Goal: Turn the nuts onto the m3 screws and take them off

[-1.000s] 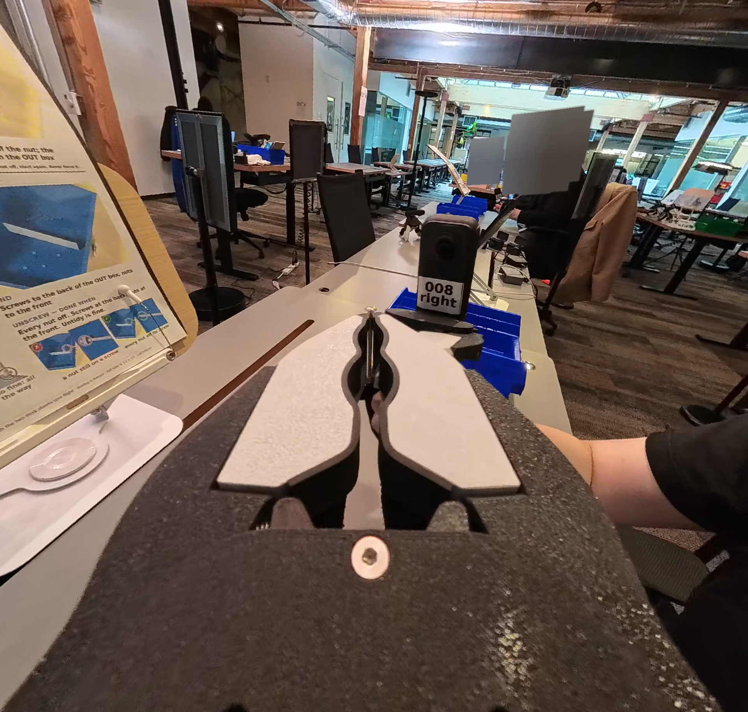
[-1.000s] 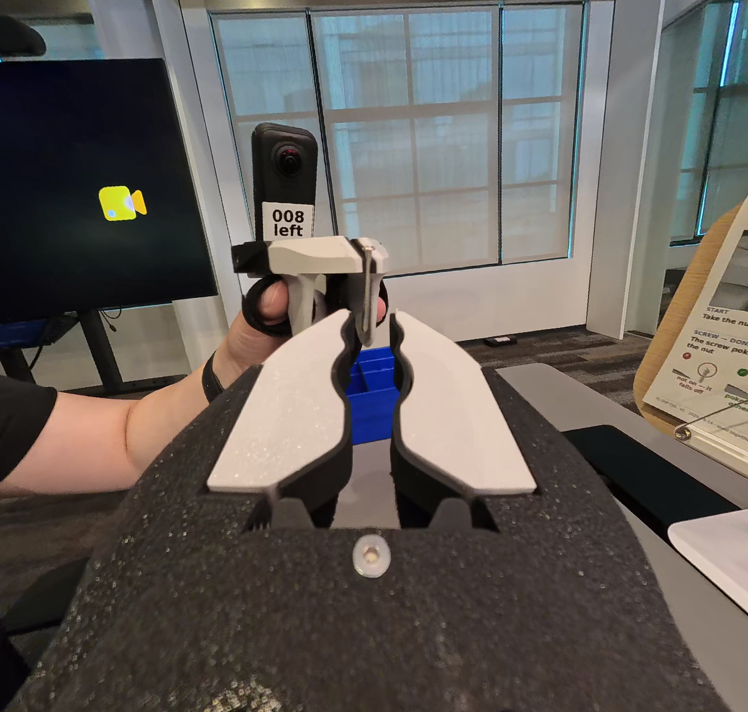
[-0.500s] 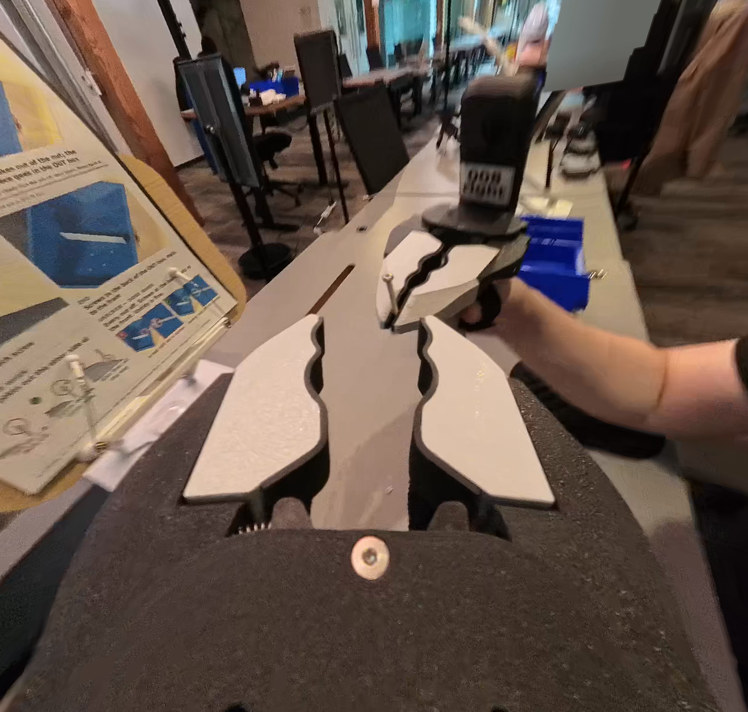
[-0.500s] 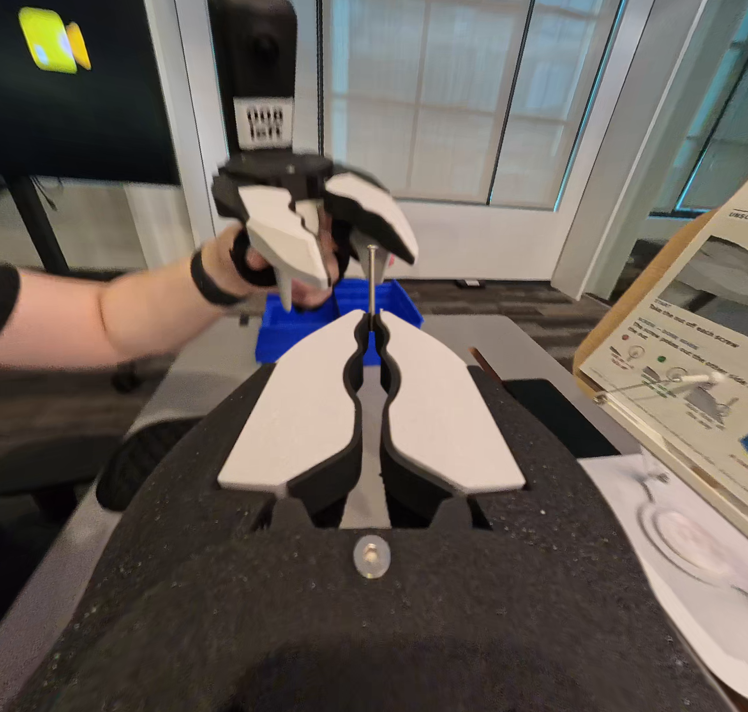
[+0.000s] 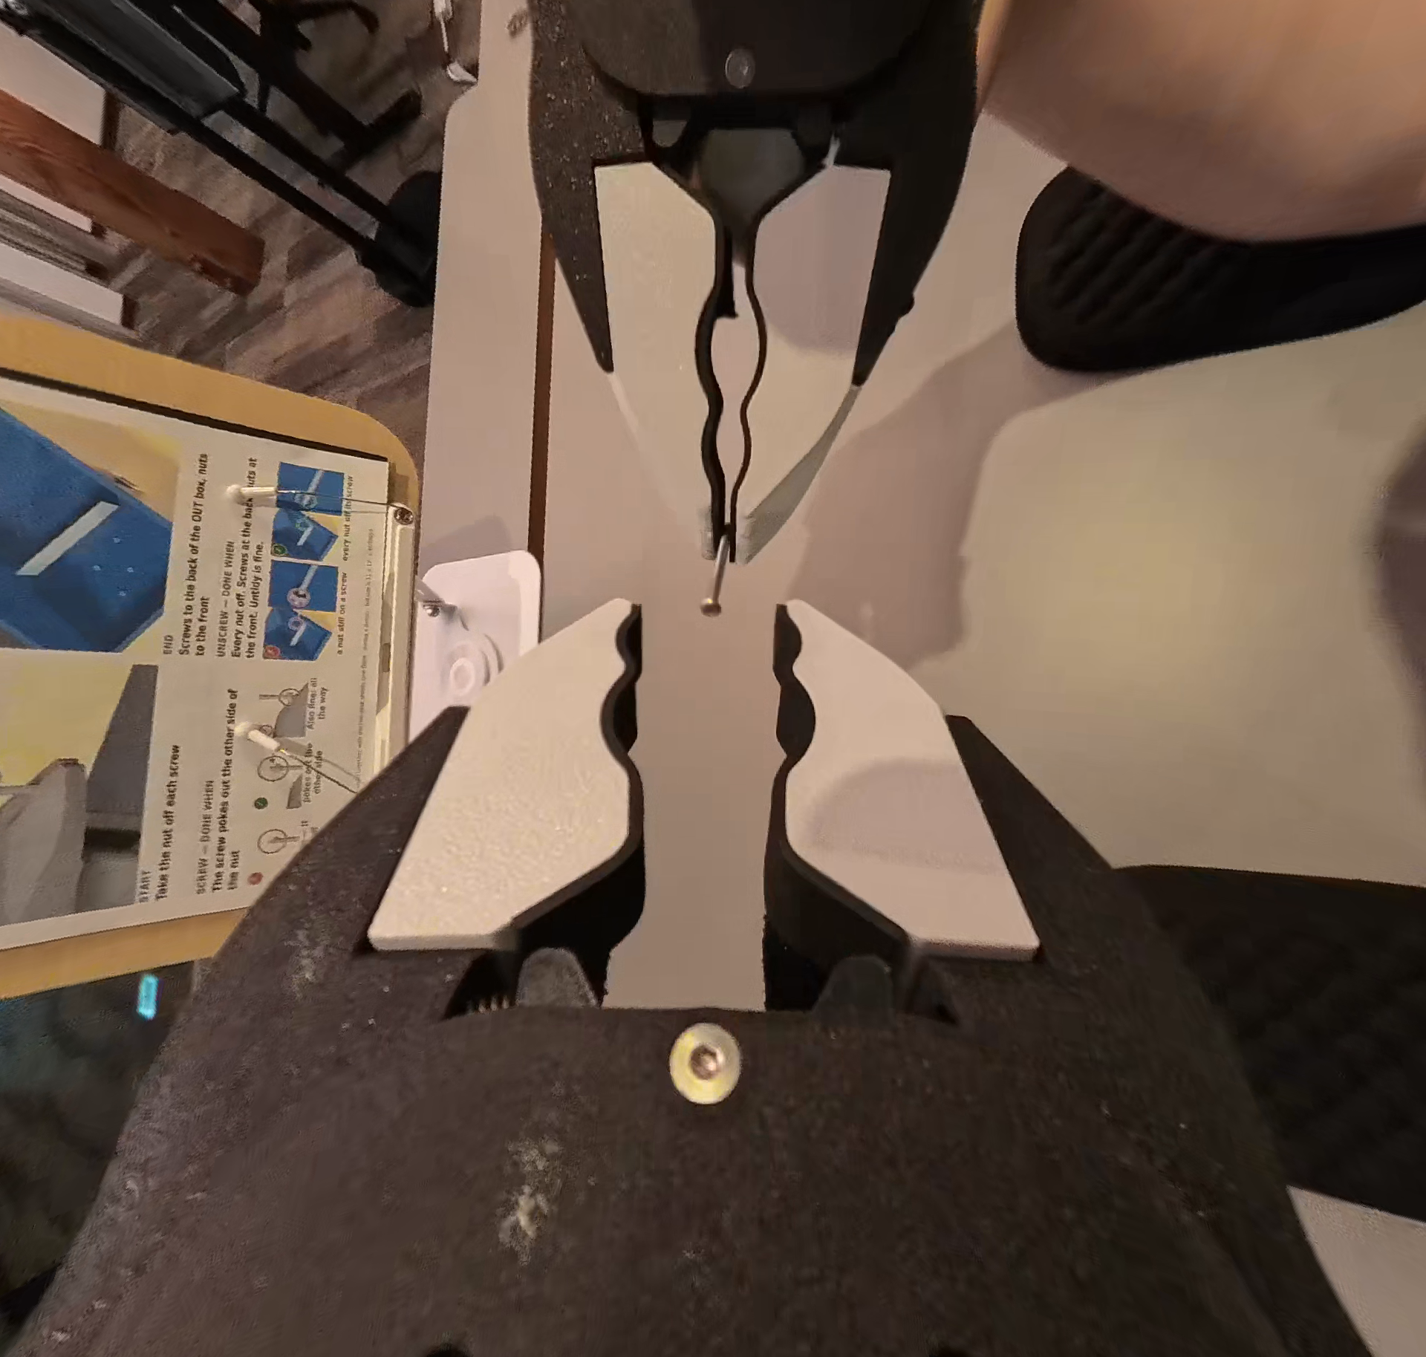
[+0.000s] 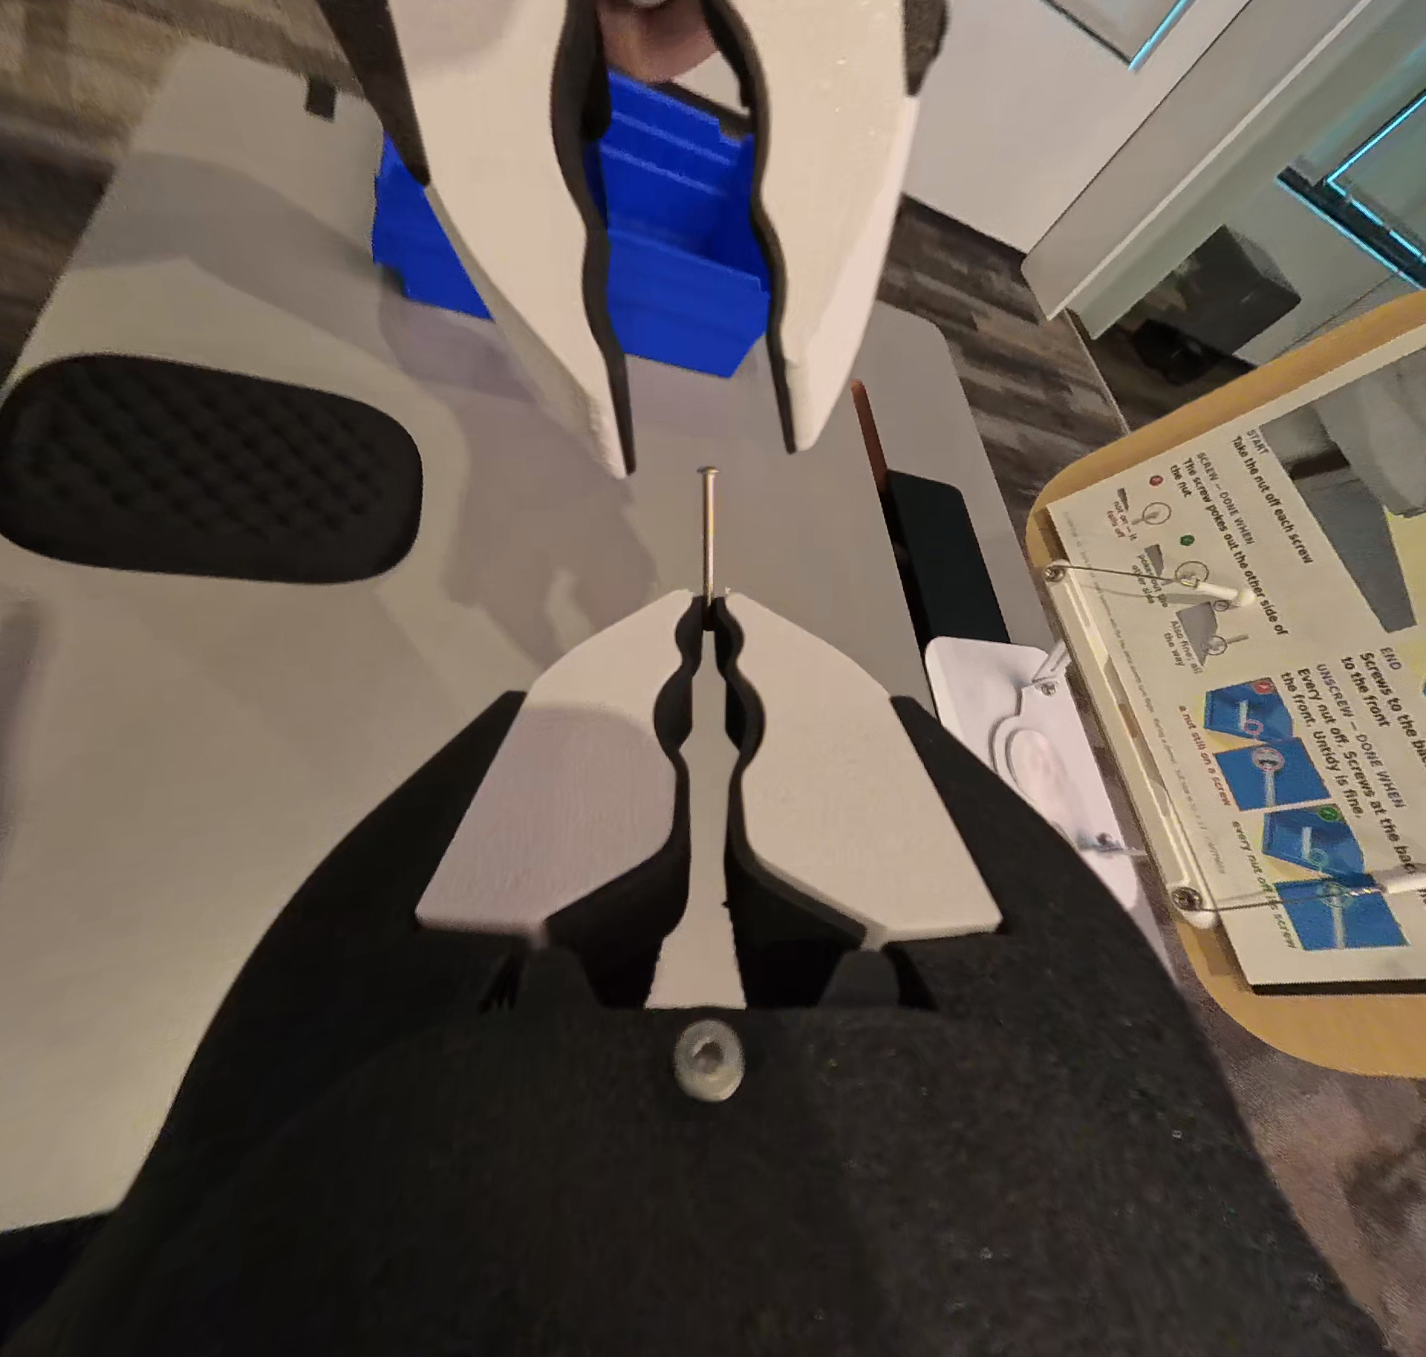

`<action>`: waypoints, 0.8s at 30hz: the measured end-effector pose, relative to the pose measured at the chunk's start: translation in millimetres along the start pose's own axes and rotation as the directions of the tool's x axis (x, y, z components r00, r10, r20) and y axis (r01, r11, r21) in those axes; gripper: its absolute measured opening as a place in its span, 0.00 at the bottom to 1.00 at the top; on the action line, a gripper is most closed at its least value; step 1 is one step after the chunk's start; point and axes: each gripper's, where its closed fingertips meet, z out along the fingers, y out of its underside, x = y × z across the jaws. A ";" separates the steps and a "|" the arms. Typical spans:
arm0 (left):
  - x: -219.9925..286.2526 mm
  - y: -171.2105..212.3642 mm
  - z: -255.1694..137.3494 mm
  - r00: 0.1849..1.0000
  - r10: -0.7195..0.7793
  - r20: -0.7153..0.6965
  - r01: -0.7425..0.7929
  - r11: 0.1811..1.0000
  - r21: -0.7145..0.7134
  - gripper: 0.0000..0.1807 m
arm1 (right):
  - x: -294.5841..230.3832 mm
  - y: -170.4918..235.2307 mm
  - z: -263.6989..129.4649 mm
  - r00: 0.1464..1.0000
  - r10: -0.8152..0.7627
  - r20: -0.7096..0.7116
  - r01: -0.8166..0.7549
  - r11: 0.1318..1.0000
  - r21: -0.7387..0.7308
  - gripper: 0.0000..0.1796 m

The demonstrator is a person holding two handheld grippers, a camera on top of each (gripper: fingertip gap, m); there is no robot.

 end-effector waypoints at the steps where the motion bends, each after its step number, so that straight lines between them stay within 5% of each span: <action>1: 2.2 -0.4 2.3 1.000 0.013 -0.011 -0.013 1.000 -0.014 0.17 | -0.3 1.6 1.3 1.000 -0.016 -0.010 0.016 1.000 -0.021 0.01; 24: 7.1 19.0 30.4 0.997 0.070 -0.029 -0.074 0.987 -0.139 0.03 | 0.2 18.6 11.5 0.987 -0.148 -0.070 0.131 0.970 -0.203 0.01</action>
